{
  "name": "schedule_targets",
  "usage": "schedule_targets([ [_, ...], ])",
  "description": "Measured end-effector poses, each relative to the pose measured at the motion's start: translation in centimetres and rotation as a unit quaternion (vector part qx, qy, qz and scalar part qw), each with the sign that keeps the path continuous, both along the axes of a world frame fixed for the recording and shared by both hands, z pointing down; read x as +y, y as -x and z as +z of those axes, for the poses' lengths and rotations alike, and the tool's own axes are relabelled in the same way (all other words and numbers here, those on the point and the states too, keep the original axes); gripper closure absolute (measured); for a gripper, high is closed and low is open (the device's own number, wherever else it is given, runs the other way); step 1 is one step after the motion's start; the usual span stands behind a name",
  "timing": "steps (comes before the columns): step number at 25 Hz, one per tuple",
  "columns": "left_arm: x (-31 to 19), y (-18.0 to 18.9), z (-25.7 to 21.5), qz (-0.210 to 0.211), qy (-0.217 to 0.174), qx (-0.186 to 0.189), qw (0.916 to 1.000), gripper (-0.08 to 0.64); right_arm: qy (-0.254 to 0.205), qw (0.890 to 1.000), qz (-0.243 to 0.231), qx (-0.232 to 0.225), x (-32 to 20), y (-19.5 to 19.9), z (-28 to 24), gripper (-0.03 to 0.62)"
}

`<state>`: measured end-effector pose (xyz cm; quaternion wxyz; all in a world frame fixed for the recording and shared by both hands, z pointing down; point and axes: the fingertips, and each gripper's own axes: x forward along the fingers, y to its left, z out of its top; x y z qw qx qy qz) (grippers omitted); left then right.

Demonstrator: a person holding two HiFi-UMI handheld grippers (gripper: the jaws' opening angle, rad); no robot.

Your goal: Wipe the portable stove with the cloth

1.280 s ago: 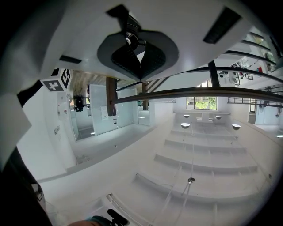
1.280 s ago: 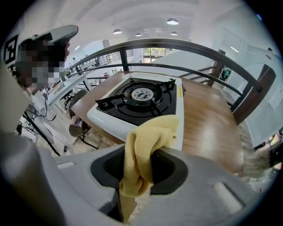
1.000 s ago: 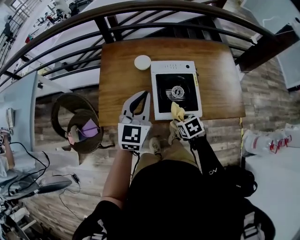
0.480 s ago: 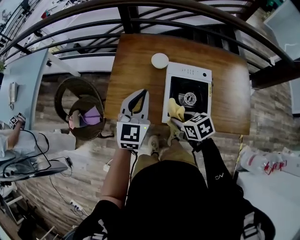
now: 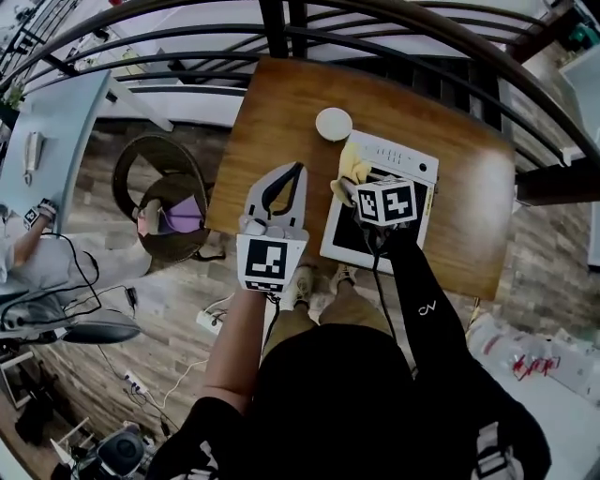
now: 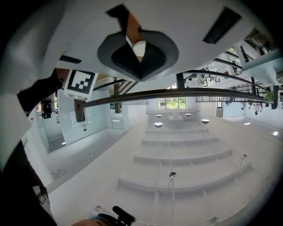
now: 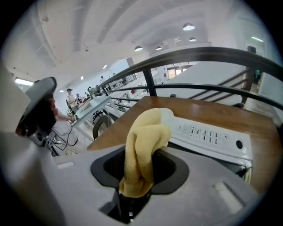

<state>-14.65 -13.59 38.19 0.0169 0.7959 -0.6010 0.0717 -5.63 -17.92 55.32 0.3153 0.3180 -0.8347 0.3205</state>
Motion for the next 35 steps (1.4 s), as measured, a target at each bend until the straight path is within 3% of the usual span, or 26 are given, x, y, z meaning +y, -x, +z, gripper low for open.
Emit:
schedule_targets([
  [3, 0.0, 0.5, -0.3, -0.014, -0.01, -0.004, 0.9998, 0.553, 0.014, 1.0, 0.009, 0.015, -0.7, 0.3, 1.6, 0.471],
  [11, 0.9, 2.0, 0.2, -0.022, -0.017, -0.007, 0.9996, 0.553, 0.045, 0.998, -0.045, 0.022, 3.8, 1.2, 2.8, 0.471],
  [19, 1.9, 1.2, -0.4, 0.024, -0.028, -0.004, 0.9993, 0.552, 0.053, 0.994, -0.091, 0.031, 11.8, 2.9, 2.3, 0.471],
  [27, 2.9, -0.8, 0.5, 0.077, -0.022, -0.009, 0.9968, 0.552, 0.072, 0.993, -0.087, 0.025, 17.8, 2.7, 2.4, 0.471],
  [30, 2.5, -1.6, 0.8, 0.08, -0.015, -0.011, 0.9966, 0.552, 0.049, 0.996, -0.069, 0.005, 16.7, 2.1, 0.8, 0.471],
  [35, 0.9, -1.7, 0.7, 0.069, -0.013, -0.017, 0.9974, 0.552, -0.017, 1.0, -0.008, -0.02, 9.4, -0.3, -3.4, 0.471],
])
